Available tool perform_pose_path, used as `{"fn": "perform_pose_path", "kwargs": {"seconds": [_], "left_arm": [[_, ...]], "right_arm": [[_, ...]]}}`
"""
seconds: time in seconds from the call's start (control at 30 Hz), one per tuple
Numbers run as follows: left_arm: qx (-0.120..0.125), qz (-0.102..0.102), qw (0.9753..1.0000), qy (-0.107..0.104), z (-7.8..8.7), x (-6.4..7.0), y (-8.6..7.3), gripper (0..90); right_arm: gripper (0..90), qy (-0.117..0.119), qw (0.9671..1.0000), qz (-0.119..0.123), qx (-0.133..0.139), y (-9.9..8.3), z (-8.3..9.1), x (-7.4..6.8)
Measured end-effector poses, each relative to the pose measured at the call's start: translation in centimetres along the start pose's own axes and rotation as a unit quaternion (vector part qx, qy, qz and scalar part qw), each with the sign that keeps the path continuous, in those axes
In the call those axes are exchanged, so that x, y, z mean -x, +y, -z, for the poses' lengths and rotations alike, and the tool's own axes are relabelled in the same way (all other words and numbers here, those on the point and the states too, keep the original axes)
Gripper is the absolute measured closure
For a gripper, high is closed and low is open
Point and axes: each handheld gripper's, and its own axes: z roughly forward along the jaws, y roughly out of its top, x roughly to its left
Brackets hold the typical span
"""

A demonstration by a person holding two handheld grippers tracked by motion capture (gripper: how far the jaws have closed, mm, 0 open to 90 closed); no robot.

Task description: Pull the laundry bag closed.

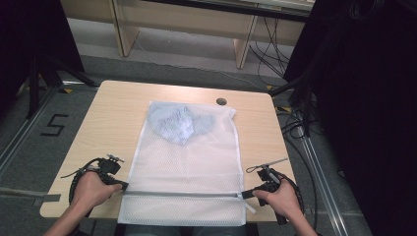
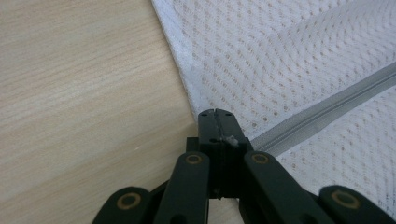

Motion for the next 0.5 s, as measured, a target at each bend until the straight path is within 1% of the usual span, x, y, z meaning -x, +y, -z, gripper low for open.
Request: {"fn": "perform_pose_path", "kwargs": {"seconds": [0.03,0.07,0.1,0.13,0.17,0.23,0.27,0.3,0.33,0.37,0.4,0.43,0.47,0.5], "left_arm": [[0.002,0.014,0.9999,0.0,0.0,0.3,-0.1,89.7],[0.002,0.02,0.9998,-0.001,0.0,0.4,-0.1,89.1],[0.0,0.015,0.9999,0.0,0.0,0.4,0.0,88.6],[0.0,0.015,0.9999,0.0,0.0,0.4,0.0,87.3],[0.01,0.003,0.9999,0.003,0.1,0.2,0.1,86.1],[0.026,0.021,0.9994,0.002,0.6,0.4,0.0,84.9],[0.033,0.021,0.9992,0.002,0.7,0.4,0.1,83.9],[0.045,0.008,0.9989,0.003,1.0,0.2,0.2,82.8],[0.052,0.011,0.9986,0.003,1.2,0.2,0.3,81.7],[0.052,0.011,0.9986,0.003,1.2,0.2,0.3,80.6],[0.067,0.015,0.9976,0.005,1.3,0.2,0.3,80.6],[0.08,0.016,0.9967,0.008,1.5,0.1,0.3,79.0],[0.084,0.017,0.9963,0.007,1.6,0.1,0.3,78.5],[0.084,0.017,0.9963,0.007,1.6,0.1,0.3,77.4]], "right_arm": [[78.8,-0.01,0.9997,0.019,0.014,0.1,0.4,0.5],[74.4,-0.009,0.9965,0.051,0.066,0.2,0.6,1.3],[74.2,-0.012,0.9964,0.048,0.069,0.2,0.7,1.4],[74.2,-0.012,0.9964,0.048,0.069,0.2,0.7,1.4],[72.3,-0.021,0.9955,0.047,0.079,0.2,0.7,1.7],[70.9,-0.029,0.9947,0.05,0.085,0.2,0.6,2.0],[70.0,-0.033,0.9943,0.047,0.09,0.1,0.5,2.0],[69.2,-0.034,0.9941,0.049,0.09,0.1,0.5,2.1],[68.0,-0.038,0.9935,0.051,0.095,0.1,0.5,2.1],[68.0,-0.038,0.9935,0.051,0.095,0.1,0.5,2.1],[66.6,-0.039,0.9932,0.051,0.097,0.2,0.6,2.2],[64.9,-0.032,0.9945,-0.012,0.099,-0.1,0.8,1.3],[64.4,-0.034,0.9936,0.037,0.101,0.1,1.0,2.2],[64.3,-0.041,0.9913,0.047,0.116,0.1,0.8,2.4]]}}
